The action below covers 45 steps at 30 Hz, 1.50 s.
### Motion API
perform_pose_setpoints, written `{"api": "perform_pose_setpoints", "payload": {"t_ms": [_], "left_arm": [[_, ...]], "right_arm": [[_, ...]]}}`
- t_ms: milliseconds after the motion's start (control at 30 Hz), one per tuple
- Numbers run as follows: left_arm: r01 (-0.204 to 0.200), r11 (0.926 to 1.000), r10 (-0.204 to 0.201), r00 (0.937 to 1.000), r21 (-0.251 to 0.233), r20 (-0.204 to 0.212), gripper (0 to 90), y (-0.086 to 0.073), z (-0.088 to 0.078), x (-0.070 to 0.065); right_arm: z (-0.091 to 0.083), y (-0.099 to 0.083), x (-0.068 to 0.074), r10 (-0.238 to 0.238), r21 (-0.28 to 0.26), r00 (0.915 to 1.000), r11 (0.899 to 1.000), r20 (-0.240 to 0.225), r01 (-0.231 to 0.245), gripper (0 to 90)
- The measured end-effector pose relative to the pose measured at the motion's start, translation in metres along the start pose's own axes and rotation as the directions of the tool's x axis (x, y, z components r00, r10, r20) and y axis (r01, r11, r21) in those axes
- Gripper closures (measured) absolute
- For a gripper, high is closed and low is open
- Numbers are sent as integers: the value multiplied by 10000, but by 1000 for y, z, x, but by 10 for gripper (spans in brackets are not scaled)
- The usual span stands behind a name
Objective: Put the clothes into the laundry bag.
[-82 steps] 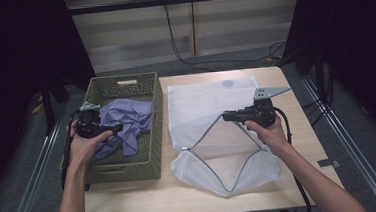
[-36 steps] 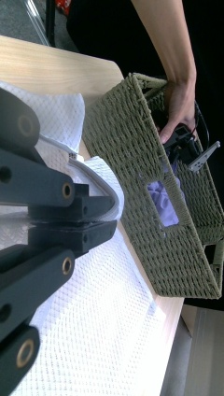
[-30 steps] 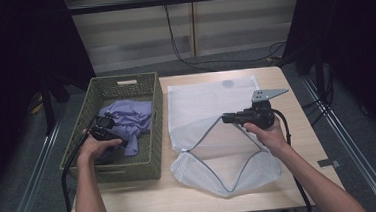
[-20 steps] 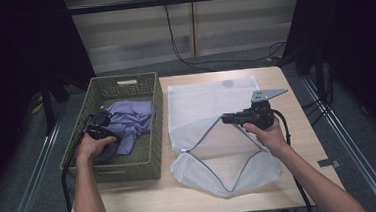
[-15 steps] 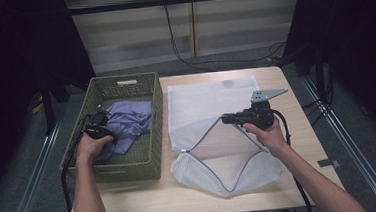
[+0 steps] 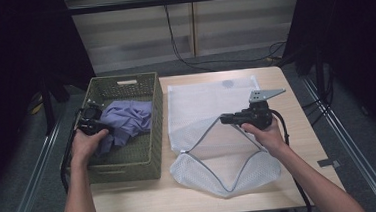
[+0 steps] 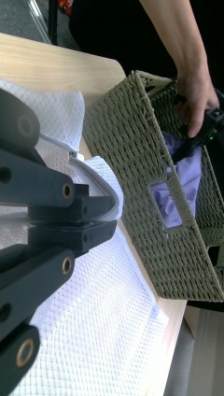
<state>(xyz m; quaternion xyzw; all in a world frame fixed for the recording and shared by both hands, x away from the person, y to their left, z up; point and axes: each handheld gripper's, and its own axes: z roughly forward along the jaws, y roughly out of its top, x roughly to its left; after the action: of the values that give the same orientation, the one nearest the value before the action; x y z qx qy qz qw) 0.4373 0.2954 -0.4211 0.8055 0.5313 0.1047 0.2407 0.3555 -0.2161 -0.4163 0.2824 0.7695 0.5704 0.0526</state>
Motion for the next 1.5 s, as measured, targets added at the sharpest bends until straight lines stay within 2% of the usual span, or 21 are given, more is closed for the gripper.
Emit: {"api": "perform_pose_setpoints", "payload": {"t_ms": [100,167,200,233,267,300,333,367,567,633,700,800,833,867,1000,1067,1167,1233,1333,1367,1500], "left_arm": [[169,9970,-150,9996,-759,245,820,-1,-11,-2],[357,9910,-316,9989,-1293,333,820,-2,-17,-3],[155,9909,-120,9996,-1335,270,820,-2,-21,-3],[106,9868,-67,9997,-1618,243,821,-3,-25,-4],[347,9802,-270,9987,-1951,424,821,-4,-28,-5],[172,9778,-82,9990,-2089,440,821,-6,-33,-5],[302,9725,-199,9987,-2311,469,821,-7,-36,-5],[505,9639,-357,9975,-2616,608,821,-9,-39,-5],[540,9298,-295,9969,-3641,726,822,-16,-60,-5],[659,9104,-316,9954,-4084,900,822,-18,-67,-6],[588,8987,-213,9957,-4345,906,822,-19,-72,-9],[394,8903,-47,9970,-4537,773,822,-17,-78,-14],[432,8833,-67,9968,-4668,796,822,-16,-81,-16],[435,8746,-18,9963,-4830,865,821,-15,-84,-16],[426,8301,203,9941,-5560,1064,822,-14,-99,-22],[365,8128,320,9937,-5814,1072,822,-14,-105,-25],[370,7975,409,9925,-6022,1152,822,-14,-110,-28],[379,7921,384,9930,-6092,1117,821,-15,-112,-27],[649,7700,304,9900,-6348,1381,821,-17,-117,-24],[691,7579,291,9898,-6487,1393,821,-19,-120,-23],[541,7391,402,9915,-6714,1241,821,-20,-131,-26]], "right_arm": [[0,0,0,3,-11,10000,10000,-1,-3,882],[-1,0,1,10,-29,10000,10000,11,-10,883],[-1,0,1,-13,-26,10000,10000,15,13,884],[-2,0,1,-27,-28,10000,10000,8,27,884],[-2,0,1,-11,-41,10000,10000,-3,11,884],[-2,1,1,-17,-56,10000,10000,5,17,884],[-2,1,1,-23,-68,10000,10000,27,24,884],[-3,1,1,-23,-73,10000,10000,21,23,884],[-3,2,1,-27,-96,10000,10000,26,28,884],[-3,1,1,-31,-85,10000,10000,34,32,884],[-3,1,1,-40,-92,10000,9999,16,40,884],[-3,2,1,-40,-93,10000,9999,20,40,885],[-3,2,1,-32,-98,10000,9999,19,32,885],[-3,2,1,-33,-111,10000,9999,11,34,885],[-5,2,2,-79,-150,10000,9999,4,79,885],[-5,2,2,-85,-148,10000,9999,-2,85,886],[-4,2,2,-86,-138,10000,9999,12,86,886],[-4,2,3,-82,-131,10000,9999,7,83,886],[-4,3,3,-103,-154,9999,9998,4,103,886],[-4,3,3,-98,-158,9999,9998,-24,98,885],[-5,3,2,-78,-174,10000,9998,-13,78,885]]}}
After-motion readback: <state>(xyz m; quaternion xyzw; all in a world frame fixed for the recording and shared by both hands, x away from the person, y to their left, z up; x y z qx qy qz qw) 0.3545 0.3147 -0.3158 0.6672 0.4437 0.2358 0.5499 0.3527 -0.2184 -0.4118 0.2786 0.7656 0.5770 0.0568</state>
